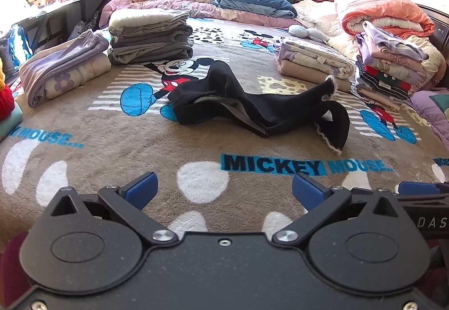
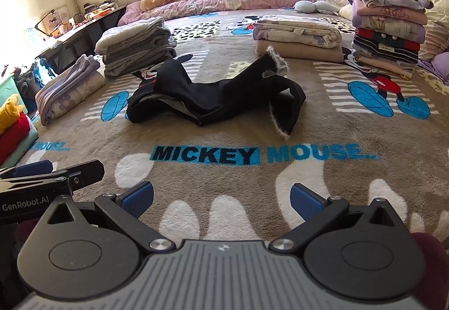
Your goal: Fold clothes
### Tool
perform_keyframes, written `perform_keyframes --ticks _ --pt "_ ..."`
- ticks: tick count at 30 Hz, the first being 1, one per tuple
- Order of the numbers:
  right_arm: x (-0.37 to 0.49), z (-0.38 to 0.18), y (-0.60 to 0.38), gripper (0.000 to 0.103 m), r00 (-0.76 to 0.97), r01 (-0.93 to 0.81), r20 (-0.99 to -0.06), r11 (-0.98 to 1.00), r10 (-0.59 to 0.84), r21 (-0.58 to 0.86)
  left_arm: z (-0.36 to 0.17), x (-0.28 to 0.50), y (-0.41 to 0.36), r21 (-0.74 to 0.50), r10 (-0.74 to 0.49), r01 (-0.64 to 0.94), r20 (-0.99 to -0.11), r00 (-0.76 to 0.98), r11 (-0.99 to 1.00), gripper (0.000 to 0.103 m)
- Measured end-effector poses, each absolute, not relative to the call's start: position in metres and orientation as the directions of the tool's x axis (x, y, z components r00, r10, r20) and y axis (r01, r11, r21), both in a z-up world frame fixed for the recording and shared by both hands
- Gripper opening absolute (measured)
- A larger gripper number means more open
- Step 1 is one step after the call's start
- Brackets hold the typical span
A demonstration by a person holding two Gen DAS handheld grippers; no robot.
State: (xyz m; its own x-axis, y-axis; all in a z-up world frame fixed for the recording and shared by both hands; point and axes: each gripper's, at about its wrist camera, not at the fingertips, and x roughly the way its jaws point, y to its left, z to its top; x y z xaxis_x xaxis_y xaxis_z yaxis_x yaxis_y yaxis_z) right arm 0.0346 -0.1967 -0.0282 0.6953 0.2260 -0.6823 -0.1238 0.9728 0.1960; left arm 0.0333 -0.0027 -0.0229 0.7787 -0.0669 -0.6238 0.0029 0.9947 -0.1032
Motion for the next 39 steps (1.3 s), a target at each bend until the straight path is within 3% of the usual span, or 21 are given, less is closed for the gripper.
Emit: perform_keyframes --ticks 17,25,35,39 --pt "0.079 -0.061 -0.197 0.103 0.623 -0.192 -0.711 0.945 0.327 0.266 -0.050 0.103 0.049 -0.199 -0.164 0.050 -0.616 0.770 0.979 0.103" --pt "0.105 -0.078 -0.210 0.103 0.696 -0.217 -0.616 0.926 0.369 0.309 -0.082 0.128 0.076 -0.298 -0.191 -0.015 -0.647 0.738 0.954 0.103" --pt "0.160 -0.111 -0.259 0.103 0.748 -0.090 -0.563 0.894 0.352 0.440 -0.101 0.178 0.111 -0.498 -0.247 -0.087 -0.566 0.786 0.863 0.099" --pt "0.176 -0.121 -0.270 0.103 0.780 -0.051 -0.555 0.914 0.289 0.403 -0.109 0.198 0.125 -0.576 -0.265 -0.110 -0.528 0.807 0.810 0.090"
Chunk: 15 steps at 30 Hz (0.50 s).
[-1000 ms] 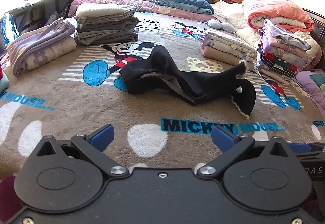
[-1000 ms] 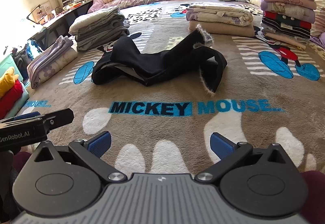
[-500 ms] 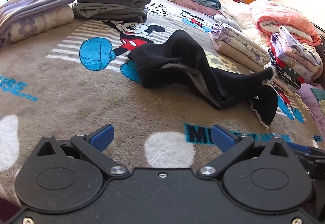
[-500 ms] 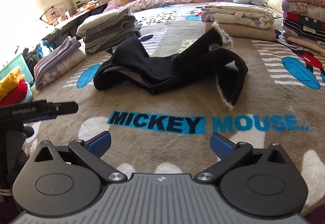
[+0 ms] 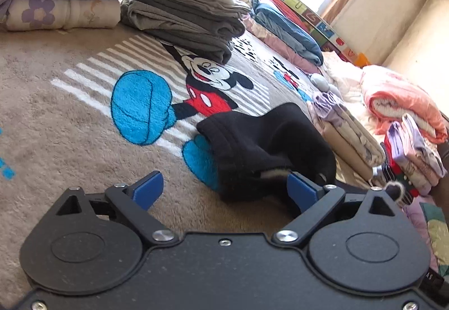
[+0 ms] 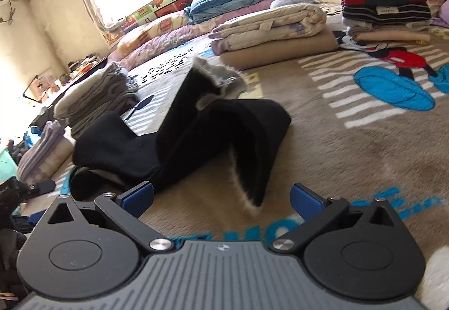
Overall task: Fold clothes
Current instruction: 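Grasp a black trouser leg with the left tool while the right tool grasps the other leg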
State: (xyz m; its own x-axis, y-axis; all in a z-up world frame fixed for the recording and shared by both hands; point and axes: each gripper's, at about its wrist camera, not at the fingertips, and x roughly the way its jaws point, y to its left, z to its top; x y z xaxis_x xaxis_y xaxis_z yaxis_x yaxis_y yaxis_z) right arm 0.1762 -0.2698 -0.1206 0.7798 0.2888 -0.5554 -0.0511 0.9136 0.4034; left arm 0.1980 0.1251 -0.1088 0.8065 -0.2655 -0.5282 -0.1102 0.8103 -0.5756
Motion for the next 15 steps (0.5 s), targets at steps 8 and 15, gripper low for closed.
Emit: perform_keyframes --ticks 8,15 --pt "0.202 -0.136 -0.286 0.067 0.802 -0.079 -0.509 0.902 0.311 0.425 -0.117 0.214 0.125 -0.621 -0.282 -0.108 -0.495 0.822 0.776 0.072" --pt "0.214 -0.148 -0.294 0.057 0.803 -0.114 -0.481 0.882 0.353 0.457 -0.121 0.218 0.115 -0.622 -0.292 -0.089 -0.483 0.826 0.778 0.064"
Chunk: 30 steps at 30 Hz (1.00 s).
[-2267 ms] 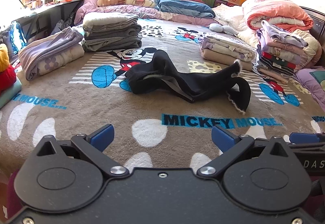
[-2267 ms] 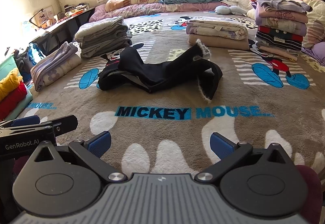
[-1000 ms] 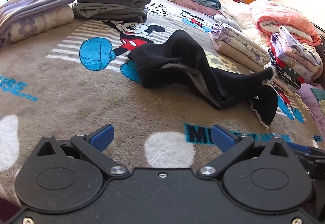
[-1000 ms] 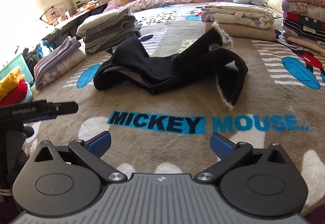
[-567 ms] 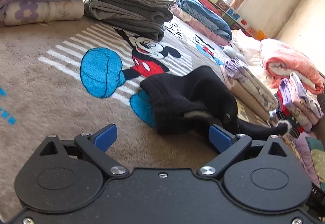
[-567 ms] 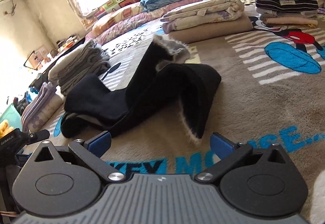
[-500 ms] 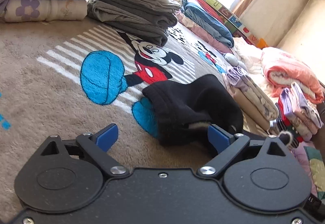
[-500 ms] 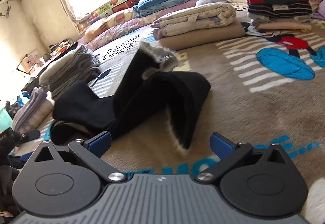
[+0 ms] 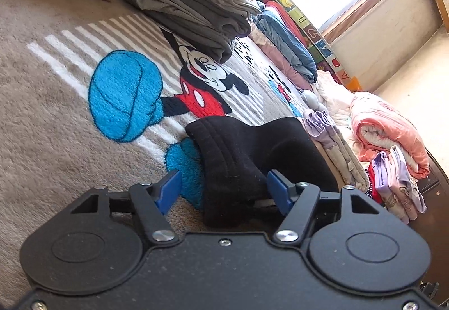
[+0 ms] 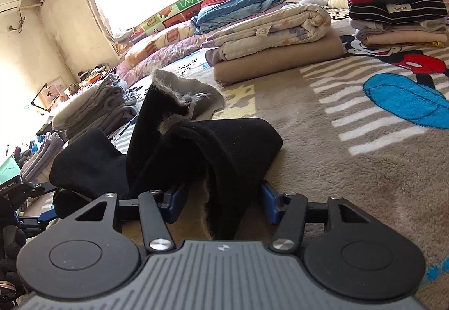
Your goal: Fold clothes
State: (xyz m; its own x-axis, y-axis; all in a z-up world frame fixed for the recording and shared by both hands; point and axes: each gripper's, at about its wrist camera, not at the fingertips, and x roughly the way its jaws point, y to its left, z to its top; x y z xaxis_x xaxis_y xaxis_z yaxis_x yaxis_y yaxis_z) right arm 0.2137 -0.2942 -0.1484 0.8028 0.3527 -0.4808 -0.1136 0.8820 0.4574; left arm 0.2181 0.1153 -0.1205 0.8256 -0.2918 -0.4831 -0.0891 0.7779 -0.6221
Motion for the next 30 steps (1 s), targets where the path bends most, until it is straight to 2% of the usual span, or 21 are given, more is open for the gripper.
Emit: perform_keyframes --ticks 3,4,6,7,8,10,13,16,24,30 --pt "0.218 -0.154 -0.294 0.056 0.802 -0.122 -0.474 0.877 0.363 0.465 -0.122 0.220 0.111 -0.622 -0.296 -0.081 -0.478 0.827 0.778 0.060" --pt "0.218 -0.154 -0.295 0.056 0.804 -0.121 -0.470 0.874 0.364 0.470 -0.123 0.221 0.109 -0.623 -0.297 -0.079 -0.476 0.828 0.779 0.046" --pt "0.218 -0.156 -0.298 0.049 0.809 -0.111 -0.461 0.865 0.365 0.490 -0.123 0.221 0.106 -0.610 -0.292 -0.071 -0.475 0.830 0.789 0.039" --pt "0.218 -0.157 -0.301 0.042 0.813 -0.101 -0.456 0.858 0.364 0.504 -0.121 0.219 0.103 -0.588 -0.281 -0.065 -0.477 0.833 0.806 0.034" --pt "0.217 -0.158 -0.305 0.038 0.817 -0.091 -0.449 0.849 0.363 0.521 -0.119 0.217 0.101 -0.574 -0.274 -0.060 -0.477 0.835 0.816 0.032" --pt "0.214 -0.159 -0.311 0.023 0.832 -0.085 -0.420 0.831 0.363 0.550 -0.116 0.214 0.101 -0.561 -0.269 -0.050 -0.472 0.839 0.826 0.028" --pt "0.209 -0.158 -0.314 0.016 0.855 -0.086 -0.383 0.823 0.350 0.561 -0.107 0.204 0.101 -0.519 -0.251 -0.024 -0.454 0.855 0.855 0.025" --pt "0.200 -0.151 -0.312 0.013 0.874 -0.103 -0.353 0.837 0.334 0.537 -0.097 0.190 0.100 -0.462 -0.223 -0.004 -0.436 0.872 0.887 0.024" --pt "0.157 -0.119 -0.306 0.013 0.904 -0.153 -0.331 0.929 0.270 0.338 -0.085 0.149 0.120 -0.372 -0.157 -0.014 -0.427 0.891 0.928 0.024" --pt "0.122 -0.105 -0.299 0.012 0.907 -0.195 -0.338 0.962 0.251 0.189 -0.066 0.114 0.143 -0.329 -0.137 0.006 -0.378 0.916 0.944 0.023"
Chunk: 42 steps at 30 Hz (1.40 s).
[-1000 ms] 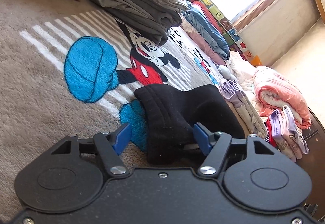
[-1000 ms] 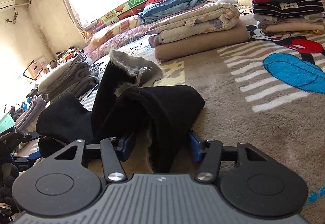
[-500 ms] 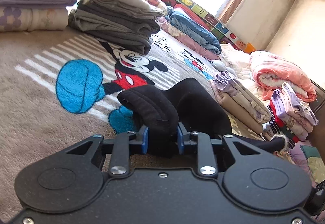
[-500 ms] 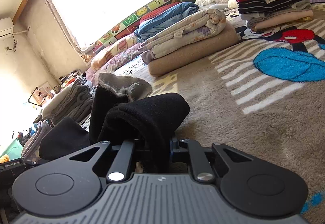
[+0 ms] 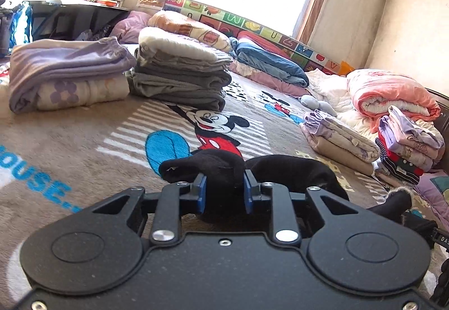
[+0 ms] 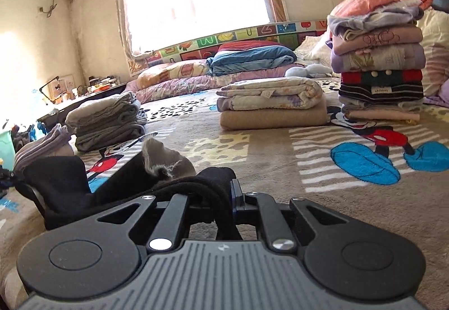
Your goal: Fold clothes
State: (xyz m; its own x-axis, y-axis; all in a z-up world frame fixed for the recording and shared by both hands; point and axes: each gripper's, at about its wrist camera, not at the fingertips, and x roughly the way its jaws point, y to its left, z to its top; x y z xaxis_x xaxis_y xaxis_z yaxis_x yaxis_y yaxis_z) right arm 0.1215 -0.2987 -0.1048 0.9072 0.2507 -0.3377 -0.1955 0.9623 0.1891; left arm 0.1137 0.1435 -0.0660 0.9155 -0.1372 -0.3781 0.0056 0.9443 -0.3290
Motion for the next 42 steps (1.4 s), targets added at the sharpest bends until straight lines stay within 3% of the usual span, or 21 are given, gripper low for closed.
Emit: perform_keyframes --ticks 4,10,11,12,13,14,15,18,22,25,29,31,42 --pt "0.108 -0.113 -0.283 0.012 0.874 -0.229 -0.428 0.972 0.230 0.054 -0.073 0.103 0.151 -0.295 -0.145 0.016 -0.420 0.896 0.955 0.023" --pt "0.093 -0.134 -0.269 0.016 0.792 -0.275 -0.586 0.957 0.170 -0.093 -0.091 0.085 0.151 -0.248 -0.169 0.025 -0.580 0.797 0.968 0.029" --pt "0.089 -0.133 -0.269 0.020 0.784 -0.275 -0.600 0.956 0.159 -0.107 -0.090 0.081 0.154 -0.259 -0.167 0.016 -0.576 0.800 0.966 0.032" --pt "0.083 -0.132 -0.270 0.024 0.782 -0.263 -0.608 0.957 0.139 -0.120 -0.086 0.077 0.160 -0.287 -0.173 0.007 -0.558 0.811 0.958 0.043" --pt "0.076 -0.130 -0.270 0.040 0.781 -0.247 -0.613 0.960 0.117 -0.132 -0.082 0.072 0.166 -0.324 -0.182 -0.001 -0.534 0.826 0.946 0.054" --pt "0.070 -0.128 -0.274 0.050 0.780 -0.239 -0.614 0.964 0.122 -0.112 -0.078 0.069 0.172 -0.370 -0.192 -0.012 -0.509 0.839 0.929 0.056" --pt "0.064 -0.126 -0.280 0.051 0.779 -0.237 -0.610 0.969 0.145 -0.072 -0.074 0.068 0.180 -0.423 -0.203 -0.023 -0.482 0.853 0.906 0.056" --pt "0.052 -0.110 -0.302 0.051 0.805 -0.216 -0.547 0.972 0.230 0.091 -0.072 0.067 0.195 -0.556 -0.207 -0.073 -0.425 0.881 0.828 0.056" --pt "0.061 -0.099 -0.321 0.054 0.823 -0.189 -0.441 0.905 0.357 0.380 -0.083 0.077 0.205 -0.640 -0.190 -0.147 -0.426 0.884 0.754 0.056" --pt "0.071 -0.101 -0.318 0.053 0.813 -0.184 -0.419 0.862 0.404 0.473 -0.090 0.083 0.208 -0.671 -0.203 -0.159 -0.428 0.880 0.725 0.056" --pt "0.068 -0.086 -0.324 0.056 0.871 -0.103 -0.381 0.874 0.310 0.475 -0.095 0.088 0.203 -0.647 -0.201 -0.159 -0.446 0.873 0.745 0.056" --pt "0.073 -0.085 -0.327 0.056 0.872 -0.108 -0.364 0.854 0.327 0.509 -0.099 0.092 0.199 -0.636 -0.207 -0.152 -0.454 0.867 0.757 0.056" --pt "0.130 -0.118 -0.256 0.055 0.739 -0.196 -0.526 0.881 0.421 0.430 -0.107 0.107 0.182 -0.555 -0.190 -0.133 -0.484 0.854 0.821 0.056"
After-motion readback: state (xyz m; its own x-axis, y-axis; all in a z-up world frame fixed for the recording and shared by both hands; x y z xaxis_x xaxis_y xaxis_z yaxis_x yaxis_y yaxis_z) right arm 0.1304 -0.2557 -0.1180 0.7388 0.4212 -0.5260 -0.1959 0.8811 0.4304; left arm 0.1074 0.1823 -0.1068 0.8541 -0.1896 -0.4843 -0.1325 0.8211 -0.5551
